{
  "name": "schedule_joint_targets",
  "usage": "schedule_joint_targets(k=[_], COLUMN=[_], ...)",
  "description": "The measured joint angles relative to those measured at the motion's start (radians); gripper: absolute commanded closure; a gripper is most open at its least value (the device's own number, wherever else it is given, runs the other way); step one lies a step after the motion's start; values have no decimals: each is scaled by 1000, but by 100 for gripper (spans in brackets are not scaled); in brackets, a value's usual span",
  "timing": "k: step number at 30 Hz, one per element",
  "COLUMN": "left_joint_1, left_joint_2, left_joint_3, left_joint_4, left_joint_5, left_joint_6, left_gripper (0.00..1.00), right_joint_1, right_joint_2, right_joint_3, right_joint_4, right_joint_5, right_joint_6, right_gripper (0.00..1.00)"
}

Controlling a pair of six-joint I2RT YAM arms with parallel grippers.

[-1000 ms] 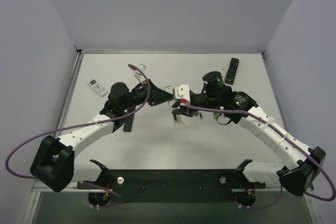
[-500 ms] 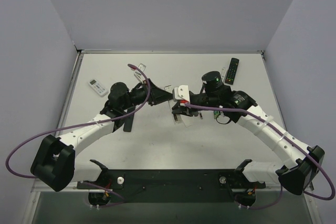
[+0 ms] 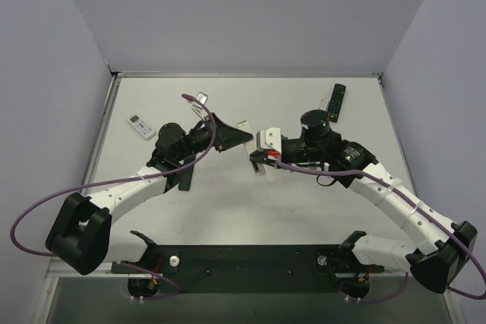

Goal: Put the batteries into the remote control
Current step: Load the battery into the remote control.

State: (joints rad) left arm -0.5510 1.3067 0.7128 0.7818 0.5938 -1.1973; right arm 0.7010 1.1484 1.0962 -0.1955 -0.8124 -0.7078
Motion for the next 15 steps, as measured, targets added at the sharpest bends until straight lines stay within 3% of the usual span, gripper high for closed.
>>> schedule_joint_targets(k=[15], left_joint_1=[-5], left_joint_2=[0], left_joint_3=[-16], left_joint_4=[7], left_joint_5=[-52], left_joint_6=[3], left_gripper=[100], right_joint_1=[36], right_joint_2=[-128], right_joint_3=[-257], right_joint_4=[333], right_joint_5=[141], right_joint_6=[122], right_gripper=[76])
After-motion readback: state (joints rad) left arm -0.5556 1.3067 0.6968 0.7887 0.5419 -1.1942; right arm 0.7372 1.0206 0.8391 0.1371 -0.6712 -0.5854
